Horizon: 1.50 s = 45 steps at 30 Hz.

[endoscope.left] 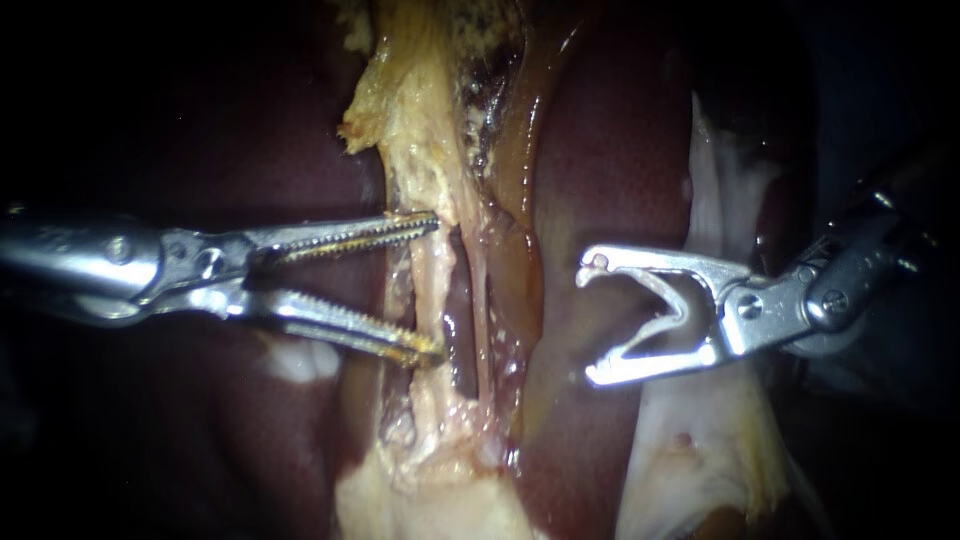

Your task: Grabbing gallbladder

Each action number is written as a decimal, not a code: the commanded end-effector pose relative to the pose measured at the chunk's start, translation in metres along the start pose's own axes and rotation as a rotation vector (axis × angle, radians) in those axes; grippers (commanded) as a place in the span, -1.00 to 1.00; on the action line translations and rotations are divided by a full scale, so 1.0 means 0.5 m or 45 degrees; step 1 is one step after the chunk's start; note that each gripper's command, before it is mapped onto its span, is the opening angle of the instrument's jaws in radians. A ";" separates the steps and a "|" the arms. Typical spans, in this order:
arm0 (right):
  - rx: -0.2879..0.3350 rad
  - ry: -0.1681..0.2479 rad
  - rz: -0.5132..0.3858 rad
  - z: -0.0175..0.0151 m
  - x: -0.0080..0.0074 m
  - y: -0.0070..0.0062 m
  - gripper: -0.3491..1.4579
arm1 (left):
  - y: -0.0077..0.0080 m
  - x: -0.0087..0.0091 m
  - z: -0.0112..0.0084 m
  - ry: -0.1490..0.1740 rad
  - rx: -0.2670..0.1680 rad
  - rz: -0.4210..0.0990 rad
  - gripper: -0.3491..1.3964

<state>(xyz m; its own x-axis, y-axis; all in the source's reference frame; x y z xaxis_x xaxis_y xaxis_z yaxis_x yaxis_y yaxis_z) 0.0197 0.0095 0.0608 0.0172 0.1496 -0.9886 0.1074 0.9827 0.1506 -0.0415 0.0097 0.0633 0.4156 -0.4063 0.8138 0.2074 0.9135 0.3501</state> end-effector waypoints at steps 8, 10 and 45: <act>0.000 0.000 0.000 0.0000 0.0000 -0.0001 0.00 | 0.0025 -0.0042 -0.0044 -0.014 -0.074 -0.040 0.19; 0.000 0.000 0.000 0.0000 0.0000 -0.0001 0.00 | 0.0042 -0.0066 -0.0069 -0.026 -0.104 -0.053 0.19; 0.001 0.001 0.000 0.0001 0.0001 -0.0002 0.00 | 0.0218 -0.0022 -0.0075 -0.074 -0.261 -0.355 0.10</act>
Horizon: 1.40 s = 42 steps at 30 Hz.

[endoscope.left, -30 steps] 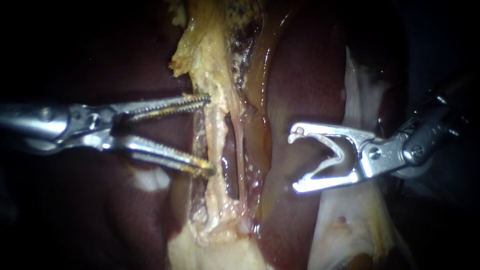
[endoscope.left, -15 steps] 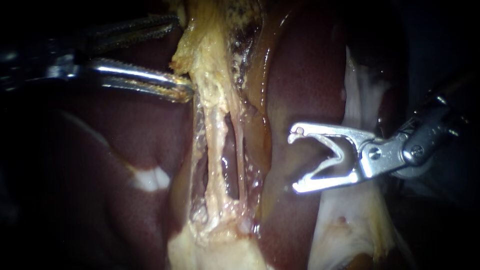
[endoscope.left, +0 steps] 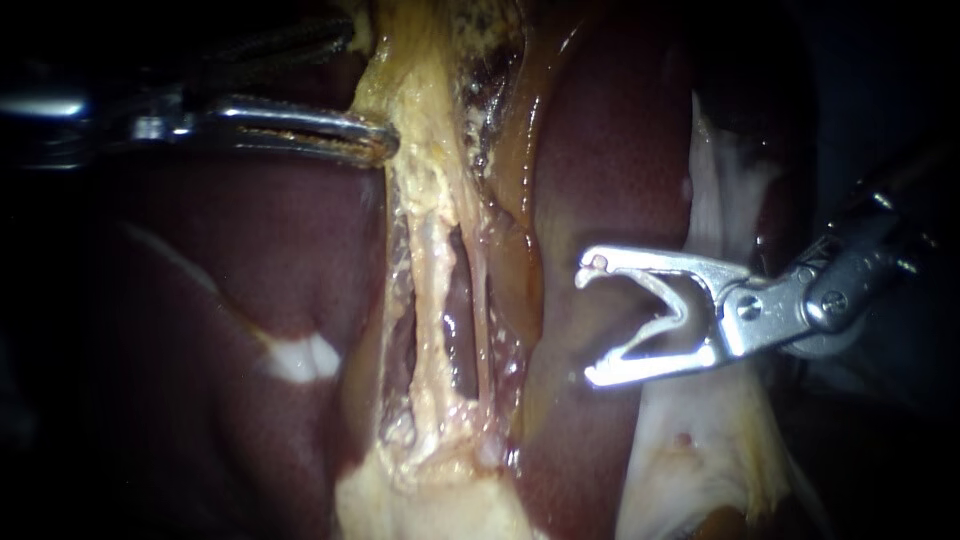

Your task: Grabbing gallbladder

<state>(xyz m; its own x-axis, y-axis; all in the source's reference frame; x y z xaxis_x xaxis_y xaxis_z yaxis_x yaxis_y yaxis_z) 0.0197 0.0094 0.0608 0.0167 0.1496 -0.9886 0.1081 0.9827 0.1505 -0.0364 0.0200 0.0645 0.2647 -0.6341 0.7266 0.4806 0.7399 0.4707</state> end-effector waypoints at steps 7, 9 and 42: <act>0.000 0.000 0.000 0.0000 0.0000 0.0000 0.00 | 0.0005 0.0014 0.0019 0.012 0.022 -0.066 0.02; 0.000 0.000 0.000 0.0000 0.0000 0.0000 0.00 | 0.0006 0.0013 0.0021 0.013 0.022 -0.081 -0.06; 0.000 0.001 0.007 0.0000 0.0003 -0.0002 0.00 | 0.0076 0.0018 -0.0009 0.124 0.041 -0.179 -1.00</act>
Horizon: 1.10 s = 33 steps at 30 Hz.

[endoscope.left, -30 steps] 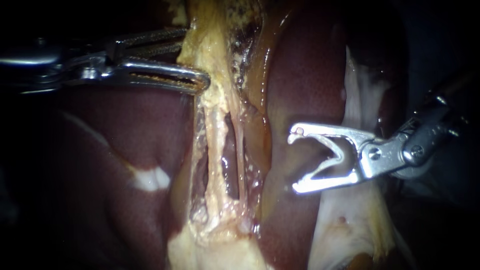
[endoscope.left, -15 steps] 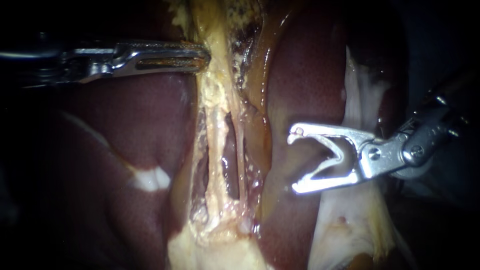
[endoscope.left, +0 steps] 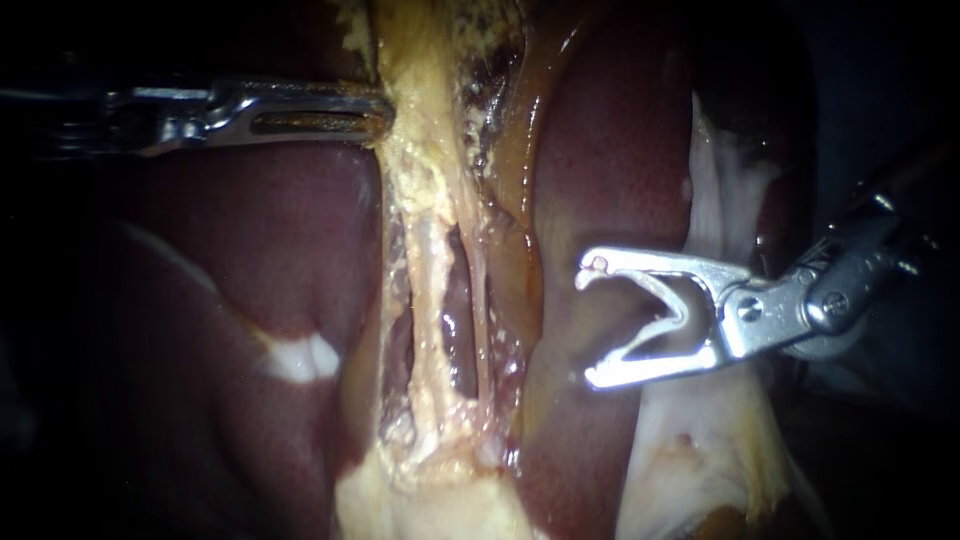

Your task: Grabbing gallbladder

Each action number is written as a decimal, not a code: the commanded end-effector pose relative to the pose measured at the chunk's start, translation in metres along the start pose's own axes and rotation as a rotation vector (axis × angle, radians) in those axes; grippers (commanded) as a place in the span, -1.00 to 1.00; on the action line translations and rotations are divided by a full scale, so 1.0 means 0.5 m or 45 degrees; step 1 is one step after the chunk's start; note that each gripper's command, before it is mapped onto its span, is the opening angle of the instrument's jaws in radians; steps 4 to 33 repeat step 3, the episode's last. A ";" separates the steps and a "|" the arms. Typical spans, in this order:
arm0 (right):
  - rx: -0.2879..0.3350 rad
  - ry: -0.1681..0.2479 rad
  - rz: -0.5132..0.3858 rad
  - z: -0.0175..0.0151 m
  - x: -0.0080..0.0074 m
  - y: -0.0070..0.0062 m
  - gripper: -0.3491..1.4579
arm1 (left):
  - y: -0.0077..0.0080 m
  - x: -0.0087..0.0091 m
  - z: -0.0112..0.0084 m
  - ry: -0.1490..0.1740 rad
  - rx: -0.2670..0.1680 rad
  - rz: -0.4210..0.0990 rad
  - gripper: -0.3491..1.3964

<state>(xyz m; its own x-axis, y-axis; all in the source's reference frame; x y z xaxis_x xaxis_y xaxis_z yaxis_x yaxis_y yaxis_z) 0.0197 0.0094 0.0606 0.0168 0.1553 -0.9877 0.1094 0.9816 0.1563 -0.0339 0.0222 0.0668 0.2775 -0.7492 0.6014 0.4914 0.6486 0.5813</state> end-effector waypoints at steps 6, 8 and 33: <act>-0.002 0.000 0.000 0.0000 -0.0002 0.0001 0.00 | -0.0001 0.0000 0.0000 0.000 -0.001 0.000 -1.00; -0.002 0.000 0.000 0.0000 -0.0002 0.0001 0.00 | -0.0001 0.0000 0.0000 0.000 -0.001 0.000 -1.00; -0.002 0.000 0.000 0.0000 -0.0002 0.0001 0.00 | -0.0001 0.0000 0.0000 0.000 -0.001 0.000 -1.00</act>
